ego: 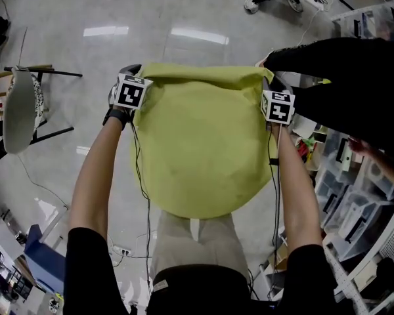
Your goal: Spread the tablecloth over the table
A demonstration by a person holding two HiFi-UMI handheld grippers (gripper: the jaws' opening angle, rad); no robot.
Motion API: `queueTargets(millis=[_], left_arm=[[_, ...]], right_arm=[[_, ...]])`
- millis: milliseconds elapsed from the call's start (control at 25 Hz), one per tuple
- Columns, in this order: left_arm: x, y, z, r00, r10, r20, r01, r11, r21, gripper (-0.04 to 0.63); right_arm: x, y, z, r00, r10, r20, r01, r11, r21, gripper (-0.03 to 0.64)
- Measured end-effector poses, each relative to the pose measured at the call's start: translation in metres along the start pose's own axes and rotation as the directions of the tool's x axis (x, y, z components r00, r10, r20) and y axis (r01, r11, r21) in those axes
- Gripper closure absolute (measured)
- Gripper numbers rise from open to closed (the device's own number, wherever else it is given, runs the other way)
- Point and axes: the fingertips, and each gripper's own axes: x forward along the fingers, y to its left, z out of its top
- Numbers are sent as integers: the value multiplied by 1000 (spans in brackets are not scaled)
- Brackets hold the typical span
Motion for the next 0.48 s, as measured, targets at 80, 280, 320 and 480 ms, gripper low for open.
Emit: queueTargets(millis=[80,280,320,480], left_arm=[[-4,-1,0,1000,-29,0,29,999,-38,390],[-36,0,0,999,-25,27,26,999,-48,350],[-48,0,4,999,-20,48,22,998,-51,350],[-128,-16,13,979,-15,204,34,995,-92,369]], right_arm=[[-2,-3,3,1000,20,20,-21,999,46,412],[-25,-4,2,999,46,22,-49,993,108,284],[-35,-2,3,998,52,27,-55,992,117,284],[-107,23,13,992,94,89,-107,984,144,296]])
